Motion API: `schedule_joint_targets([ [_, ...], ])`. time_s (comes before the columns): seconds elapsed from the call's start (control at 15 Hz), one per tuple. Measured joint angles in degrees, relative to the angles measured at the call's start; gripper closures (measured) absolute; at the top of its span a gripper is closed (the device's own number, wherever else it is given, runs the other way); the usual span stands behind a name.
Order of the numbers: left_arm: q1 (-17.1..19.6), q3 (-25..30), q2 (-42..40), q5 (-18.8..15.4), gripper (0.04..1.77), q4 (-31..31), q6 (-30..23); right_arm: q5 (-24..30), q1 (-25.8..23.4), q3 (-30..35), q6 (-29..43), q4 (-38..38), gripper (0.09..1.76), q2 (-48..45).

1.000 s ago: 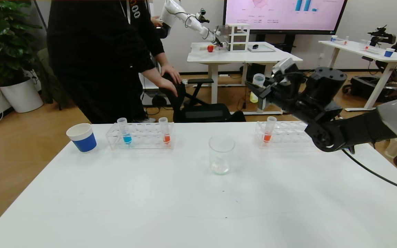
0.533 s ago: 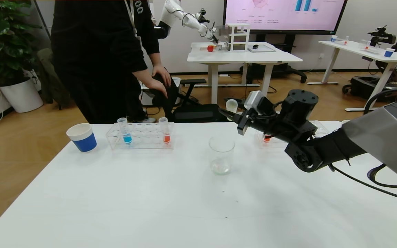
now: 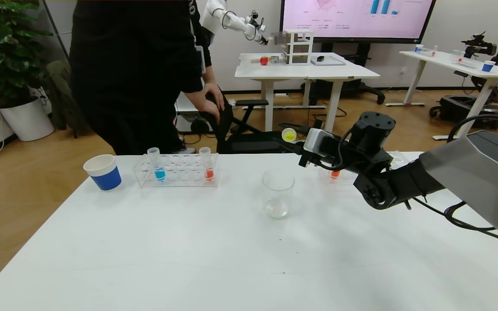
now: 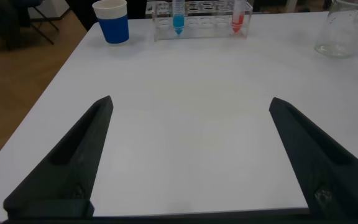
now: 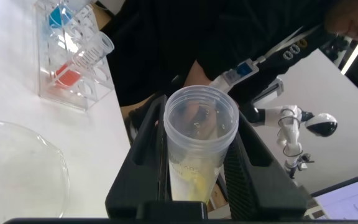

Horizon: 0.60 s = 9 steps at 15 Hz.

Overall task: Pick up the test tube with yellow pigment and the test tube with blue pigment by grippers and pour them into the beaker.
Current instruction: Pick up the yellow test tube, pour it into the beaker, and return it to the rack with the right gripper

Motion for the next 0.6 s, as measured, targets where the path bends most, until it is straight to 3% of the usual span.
schedule_joint_targets([
  [0.33,0.0,0.0,0.0,0.0,0.06,-0.02,-0.02,4.13,-1.5,-0.77,-13.15,0.46,1.32,1.07],
  [0.6,0.0,0.0,0.0,-0.02,0.06,-0.02,-0.02,5.36,-1.49,-2.15,-17.68,0.46,1.32,2.04],
])
